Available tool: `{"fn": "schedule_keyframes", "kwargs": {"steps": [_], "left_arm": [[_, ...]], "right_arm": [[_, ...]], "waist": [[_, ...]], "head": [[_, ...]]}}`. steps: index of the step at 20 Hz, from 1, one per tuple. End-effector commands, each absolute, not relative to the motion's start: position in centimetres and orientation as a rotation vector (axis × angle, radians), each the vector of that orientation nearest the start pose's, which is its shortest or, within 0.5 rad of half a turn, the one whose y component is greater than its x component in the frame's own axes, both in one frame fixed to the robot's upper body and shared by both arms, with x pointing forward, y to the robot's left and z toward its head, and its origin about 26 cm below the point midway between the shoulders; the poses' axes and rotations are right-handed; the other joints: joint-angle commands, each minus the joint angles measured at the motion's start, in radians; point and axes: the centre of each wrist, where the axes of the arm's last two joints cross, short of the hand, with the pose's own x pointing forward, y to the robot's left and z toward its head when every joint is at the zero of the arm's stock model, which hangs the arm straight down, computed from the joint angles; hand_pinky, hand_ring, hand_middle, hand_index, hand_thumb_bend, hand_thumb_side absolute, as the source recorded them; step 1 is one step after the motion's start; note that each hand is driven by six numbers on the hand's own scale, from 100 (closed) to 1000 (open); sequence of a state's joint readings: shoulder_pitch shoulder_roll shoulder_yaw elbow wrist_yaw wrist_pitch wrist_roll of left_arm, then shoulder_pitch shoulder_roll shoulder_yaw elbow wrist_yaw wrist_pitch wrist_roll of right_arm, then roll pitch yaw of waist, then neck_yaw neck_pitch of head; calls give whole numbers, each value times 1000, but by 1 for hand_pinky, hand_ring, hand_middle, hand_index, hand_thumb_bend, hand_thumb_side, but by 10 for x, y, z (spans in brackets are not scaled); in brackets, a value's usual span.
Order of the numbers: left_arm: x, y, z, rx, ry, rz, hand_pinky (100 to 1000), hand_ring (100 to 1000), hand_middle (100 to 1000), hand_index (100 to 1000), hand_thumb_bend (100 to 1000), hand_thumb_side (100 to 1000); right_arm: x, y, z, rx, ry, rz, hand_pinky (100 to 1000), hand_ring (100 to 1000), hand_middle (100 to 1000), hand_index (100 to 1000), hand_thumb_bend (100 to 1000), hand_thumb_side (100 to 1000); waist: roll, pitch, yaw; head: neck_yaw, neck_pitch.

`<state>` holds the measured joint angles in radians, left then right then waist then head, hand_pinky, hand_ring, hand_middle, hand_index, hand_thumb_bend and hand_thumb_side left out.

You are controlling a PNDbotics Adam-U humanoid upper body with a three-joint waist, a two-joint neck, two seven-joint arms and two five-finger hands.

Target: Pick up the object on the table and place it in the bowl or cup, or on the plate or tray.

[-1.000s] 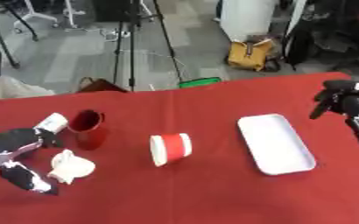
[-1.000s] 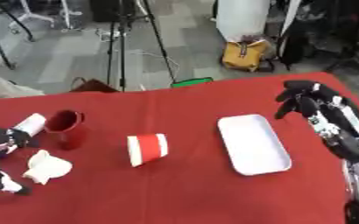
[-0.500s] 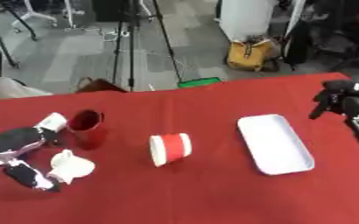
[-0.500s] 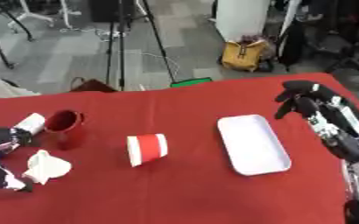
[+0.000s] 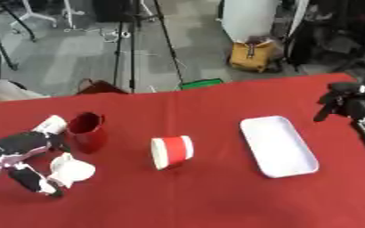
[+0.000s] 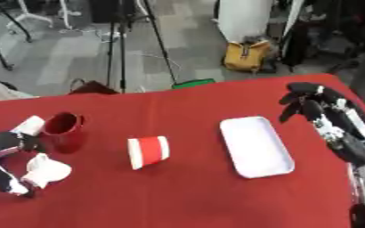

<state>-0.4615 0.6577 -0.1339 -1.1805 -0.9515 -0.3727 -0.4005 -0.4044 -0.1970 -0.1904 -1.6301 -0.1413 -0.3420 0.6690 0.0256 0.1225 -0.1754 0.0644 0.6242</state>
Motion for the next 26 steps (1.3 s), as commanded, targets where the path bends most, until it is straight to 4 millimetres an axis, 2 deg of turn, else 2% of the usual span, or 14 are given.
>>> {"fn": "schedule_keyframes", "kwargs": {"steps": [1,4,5,8,11,14,18,21,24,25,26], "left_arm": [[387,393,115,899,-1126,-1742,709,726,730,838,887,426],[388,393,113,910,-1127,-1749,709,726,730,838,883,424],[388,393,113,913,-1128,-1750,699,714,709,826,825,405],[389,393,112,922,-1137,-1751,697,710,705,823,811,402],[390,392,112,927,-1147,-1751,685,690,679,808,741,378],[390,392,112,931,-1148,-1759,687,692,681,809,736,372],[391,392,112,935,-1151,-1760,683,686,670,797,679,361],[391,392,108,925,-1143,-1759,667,638,622,750,462,281],[391,392,105,909,-1127,-1760,664,631,615,743,439,268],[391,392,105,905,-1123,-1761,647,592,577,707,347,224],[390,393,104,897,-1114,-1760,647,592,577,707,347,224]], "right_arm": [[360,-296,152,244,-2285,792,542,532,633,834,100,596],[360,-297,152,244,-2284,794,542,532,633,834,100,596],[360,-297,151,244,-2284,794,542,532,633,834,100,596],[360,-297,151,245,-2284,795,542,532,633,834,100,596],[360,-297,151,245,-2284,795,542,531,633,834,100,596],[360,-297,151,245,-2283,794,542,531,633,834,100,596],[360,-297,151,246,-2283,794,542,531,633,834,100,596],[360,-297,151,246,-2283,795,542,530,633,834,100,596],[360,-297,151,245,-2283,794,542,530,633,834,100,596],[360,-297,151,245,-2283,794,542,530,633,834,100,596],[360,-297,151,246,-2283,794,542,530,633,834,100,596]], "waist": [[0,-10,-1],[0,-10,-2],[0,-9,-2],[0,-8,-3],[0,-8,-3],[0,-8,-4],[1,-8,-5],[1,-8,-5],[1,-8,-6],[1,-8,-6],[1,-8,-6]], "head": [[2,0],[0,1],[0,1],[-3,2],[-4,1],[-6,1],[-5,0],[-5,-1],[-4,-1],[-5,-1],[-5,-1]]}}
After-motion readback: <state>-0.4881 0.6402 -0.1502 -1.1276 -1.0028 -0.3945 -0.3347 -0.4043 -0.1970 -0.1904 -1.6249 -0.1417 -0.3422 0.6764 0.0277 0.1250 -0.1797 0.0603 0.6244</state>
